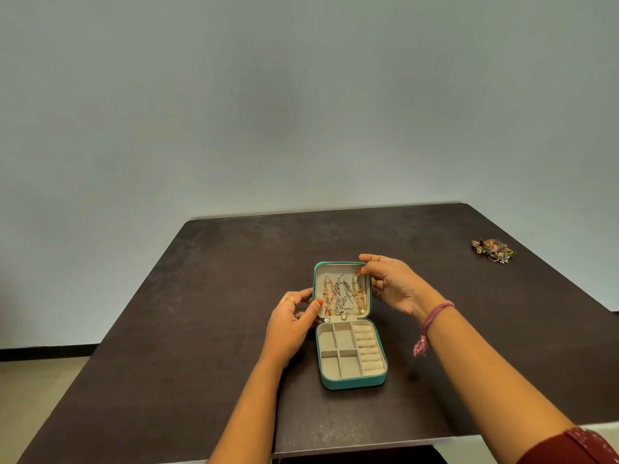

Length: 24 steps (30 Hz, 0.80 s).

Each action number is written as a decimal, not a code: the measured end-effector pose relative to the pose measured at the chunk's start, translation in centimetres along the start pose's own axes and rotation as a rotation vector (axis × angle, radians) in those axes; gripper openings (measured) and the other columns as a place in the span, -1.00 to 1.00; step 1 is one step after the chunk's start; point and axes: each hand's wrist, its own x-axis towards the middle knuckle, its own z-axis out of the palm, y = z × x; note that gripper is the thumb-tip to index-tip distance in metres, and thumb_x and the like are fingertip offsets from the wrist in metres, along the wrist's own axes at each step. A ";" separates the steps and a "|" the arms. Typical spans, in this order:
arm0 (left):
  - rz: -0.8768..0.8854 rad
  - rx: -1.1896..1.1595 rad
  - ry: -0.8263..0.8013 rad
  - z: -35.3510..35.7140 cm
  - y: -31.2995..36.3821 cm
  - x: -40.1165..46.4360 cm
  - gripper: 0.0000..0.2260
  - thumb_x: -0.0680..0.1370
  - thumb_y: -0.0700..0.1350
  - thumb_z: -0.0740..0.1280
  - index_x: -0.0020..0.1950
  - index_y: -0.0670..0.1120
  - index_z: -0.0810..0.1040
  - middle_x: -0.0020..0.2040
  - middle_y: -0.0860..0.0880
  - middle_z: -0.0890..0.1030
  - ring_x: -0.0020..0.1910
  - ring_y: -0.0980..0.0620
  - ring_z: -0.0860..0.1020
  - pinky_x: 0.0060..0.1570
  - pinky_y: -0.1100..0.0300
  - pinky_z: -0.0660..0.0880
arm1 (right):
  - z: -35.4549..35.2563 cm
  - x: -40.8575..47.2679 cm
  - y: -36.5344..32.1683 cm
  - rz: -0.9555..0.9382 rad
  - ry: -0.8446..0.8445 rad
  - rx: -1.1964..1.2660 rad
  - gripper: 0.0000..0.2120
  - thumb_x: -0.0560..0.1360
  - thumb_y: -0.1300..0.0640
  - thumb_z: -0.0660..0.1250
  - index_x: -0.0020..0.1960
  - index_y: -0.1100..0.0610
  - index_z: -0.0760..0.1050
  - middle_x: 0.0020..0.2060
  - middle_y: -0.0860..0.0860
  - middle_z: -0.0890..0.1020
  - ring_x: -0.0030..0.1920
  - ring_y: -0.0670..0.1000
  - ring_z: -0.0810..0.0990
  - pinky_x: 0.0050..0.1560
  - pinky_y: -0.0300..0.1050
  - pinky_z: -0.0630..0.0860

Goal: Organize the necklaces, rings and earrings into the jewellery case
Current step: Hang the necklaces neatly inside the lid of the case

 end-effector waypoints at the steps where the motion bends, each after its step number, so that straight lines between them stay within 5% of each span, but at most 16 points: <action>1: 0.001 -0.002 -0.001 0.0 0.1 0.0 -0.80 0.54 -0.02 0.35 0.16 0.12 0.52 0.10 0.07 0.58 -0.11 0.12 0.65 -0.05 0.04 0.62 | 0.2 -0.1 0.3 -0.019 0.016 0.005 -0.73 0.48 0.31 0.30 0.16 0.14 0.50 -0.14 0.08 0.60 -0.12 0.01 0.53 -0.09 -0.12 0.44; 7: 0.005 -0.004 -0.002 0.0 0.1 -0.1 -0.82 0.55 -0.03 0.35 0.14 0.14 0.52 0.12 0.08 0.58 -0.11 0.12 0.66 -0.03 0.03 0.62 | 1.4 -0.4 1.7 -0.059 0.063 0.096 -0.77 0.51 0.32 0.27 0.15 0.17 0.49 -0.10 0.11 0.63 -0.11 0.02 0.60 -0.22 -0.12 0.52; 18: -0.006 0.016 -0.001 0.0 0.1 -0.1 -0.81 0.55 -0.02 0.35 0.16 0.14 0.52 0.12 0.12 0.56 -0.11 0.13 0.65 -0.03 0.03 0.61 | 2.7 0.5 1.2 -0.033 0.091 0.154 -0.72 0.47 0.42 0.14 0.04 0.13 0.46 -0.13 0.14 0.56 -0.09 0.08 0.56 -0.09 0.00 0.55; 24: -0.008 0.026 0.001 0.0 0.3 -0.1 -0.83 0.55 -0.02 0.34 0.13 0.16 0.51 0.12 0.09 0.57 -0.13 0.12 0.65 -0.07 0.07 0.62 | 2.9 0.2 0.6 0.014 0.070 0.162 -0.63 0.46 0.44 0.06 0.14 0.17 0.46 -0.11 0.18 0.54 -0.08 0.12 0.56 -0.05 0.03 0.55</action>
